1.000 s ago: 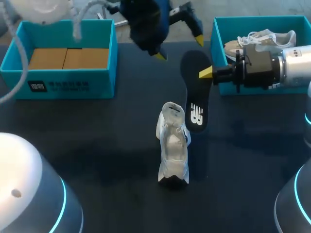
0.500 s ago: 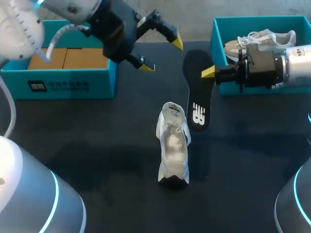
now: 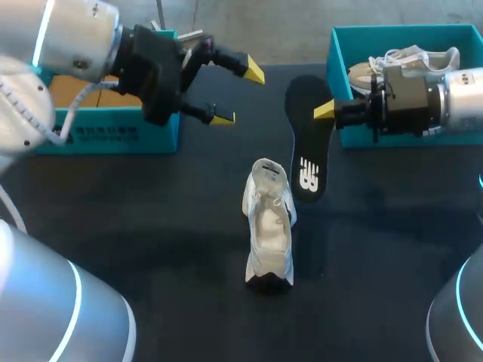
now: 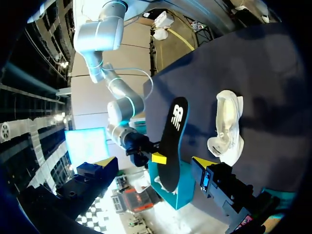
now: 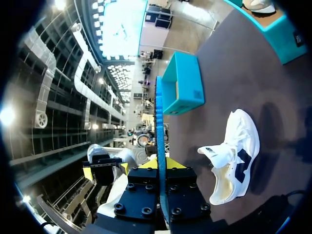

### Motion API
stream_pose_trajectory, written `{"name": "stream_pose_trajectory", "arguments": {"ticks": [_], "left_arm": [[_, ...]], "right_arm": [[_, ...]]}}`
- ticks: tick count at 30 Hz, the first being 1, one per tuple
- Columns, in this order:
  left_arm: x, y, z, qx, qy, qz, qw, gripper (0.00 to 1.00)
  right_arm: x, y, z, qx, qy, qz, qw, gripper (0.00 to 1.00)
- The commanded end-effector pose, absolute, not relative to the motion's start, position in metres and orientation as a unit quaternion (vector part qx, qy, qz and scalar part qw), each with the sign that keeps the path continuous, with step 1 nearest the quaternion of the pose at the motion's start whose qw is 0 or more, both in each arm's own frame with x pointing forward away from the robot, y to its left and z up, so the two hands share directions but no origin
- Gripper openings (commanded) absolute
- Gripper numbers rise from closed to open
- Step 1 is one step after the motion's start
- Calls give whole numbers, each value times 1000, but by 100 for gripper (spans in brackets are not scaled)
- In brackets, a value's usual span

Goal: Take the shoe out of the shoebox, open the shoe tongue, remove and reinsert the insole, then place the shoe into the shoebox

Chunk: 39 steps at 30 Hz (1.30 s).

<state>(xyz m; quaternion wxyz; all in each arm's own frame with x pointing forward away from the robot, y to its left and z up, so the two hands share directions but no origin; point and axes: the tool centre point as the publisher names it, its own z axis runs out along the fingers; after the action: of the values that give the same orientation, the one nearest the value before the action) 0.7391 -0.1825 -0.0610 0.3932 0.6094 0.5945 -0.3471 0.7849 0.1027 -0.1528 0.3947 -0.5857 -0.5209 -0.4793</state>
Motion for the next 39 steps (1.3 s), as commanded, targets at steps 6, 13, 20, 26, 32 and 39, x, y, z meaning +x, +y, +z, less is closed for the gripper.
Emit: {"name": "stream_pose_trajectory", "arguments": {"ticks": [6, 13, 20, 26, 32, 39], "left_arm": [[737, -181, -66, 567, 547, -410, 459, 100], [738, -180, -70, 561, 538, -416, 472, 100], [739, -175, -77, 549, 519, -439, 486, 100], [744, -171, -85, 531, 513, -453, 499, 100], [746, -171, -94, 526, 505, -465, 502, 100], [749, -175, -101, 529, 503, -466, 499, 100]], "right_arm": [[788, 105, -148, -593, -519, -474, 394, 0], [792, 109, -145, -595, -506, -473, 408, 0], [787, 110, -129, -593, -509, -473, 407, 0], [780, 111, -119, -585, -505, -482, 412, 0], [773, 117, -109, -578, -511, -483, 414, 0], [764, 130, -102, -563, -522, -479, 425, 0]]}}
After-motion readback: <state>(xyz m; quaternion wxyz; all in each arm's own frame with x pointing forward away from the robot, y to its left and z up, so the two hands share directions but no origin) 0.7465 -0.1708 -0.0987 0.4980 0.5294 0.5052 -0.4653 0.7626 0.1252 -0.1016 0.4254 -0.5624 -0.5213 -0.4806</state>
